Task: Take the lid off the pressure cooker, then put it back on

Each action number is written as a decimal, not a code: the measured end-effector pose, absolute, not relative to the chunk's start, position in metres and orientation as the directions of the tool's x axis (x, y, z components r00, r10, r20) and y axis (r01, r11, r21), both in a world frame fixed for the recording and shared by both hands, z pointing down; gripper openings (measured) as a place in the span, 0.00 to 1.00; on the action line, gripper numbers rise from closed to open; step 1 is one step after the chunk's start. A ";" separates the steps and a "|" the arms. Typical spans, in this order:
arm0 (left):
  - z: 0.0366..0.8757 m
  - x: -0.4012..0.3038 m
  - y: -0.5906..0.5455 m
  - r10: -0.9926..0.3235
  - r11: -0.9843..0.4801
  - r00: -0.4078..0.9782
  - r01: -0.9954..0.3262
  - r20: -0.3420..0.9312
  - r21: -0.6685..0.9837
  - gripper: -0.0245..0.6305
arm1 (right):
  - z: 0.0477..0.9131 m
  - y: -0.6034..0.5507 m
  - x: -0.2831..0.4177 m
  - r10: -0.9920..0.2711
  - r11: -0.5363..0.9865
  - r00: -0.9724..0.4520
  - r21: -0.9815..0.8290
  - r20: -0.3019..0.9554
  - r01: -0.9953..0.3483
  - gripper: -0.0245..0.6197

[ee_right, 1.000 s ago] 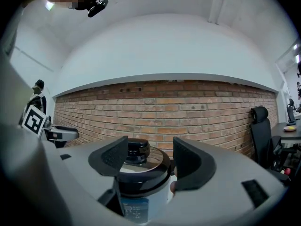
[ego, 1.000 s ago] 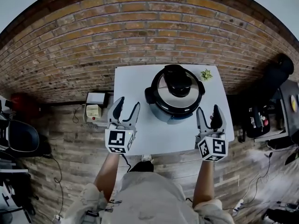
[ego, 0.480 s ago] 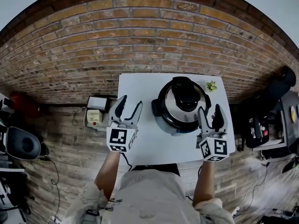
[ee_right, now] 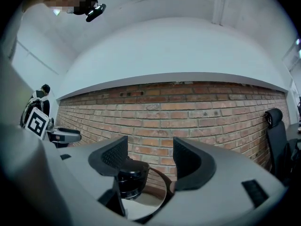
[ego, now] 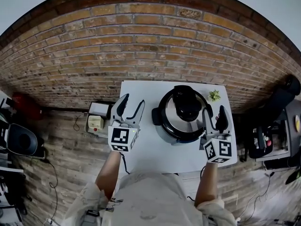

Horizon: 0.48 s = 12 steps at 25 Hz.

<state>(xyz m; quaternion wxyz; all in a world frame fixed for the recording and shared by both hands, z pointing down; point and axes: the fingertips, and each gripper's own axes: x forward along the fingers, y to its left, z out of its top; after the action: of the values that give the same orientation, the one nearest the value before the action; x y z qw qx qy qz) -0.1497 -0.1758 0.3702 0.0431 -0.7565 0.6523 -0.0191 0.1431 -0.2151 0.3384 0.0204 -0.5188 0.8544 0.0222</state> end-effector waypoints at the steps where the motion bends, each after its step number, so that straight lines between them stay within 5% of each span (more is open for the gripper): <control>1: 0.369 -0.150 -0.179 -0.989 -0.145 0.148 -0.985 -0.028 -0.095 0.43 | 0.337 -0.219 0.143 -0.884 0.464 -0.464 0.006 -0.066 -0.886 0.52; 12: 0.370 -0.153 -0.197 -0.989 -0.145 0.146 -0.982 0.001 -0.120 0.43 | 0.338 -0.243 0.135 -0.866 0.497 -0.496 -0.006 -0.070 -0.868 0.52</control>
<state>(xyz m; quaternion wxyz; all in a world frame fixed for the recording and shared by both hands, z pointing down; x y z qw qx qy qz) -0.1534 -0.1966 0.3698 0.0452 -0.7557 0.6522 -0.0394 0.1346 -0.2433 0.3380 0.0317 -0.5011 0.8647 0.0150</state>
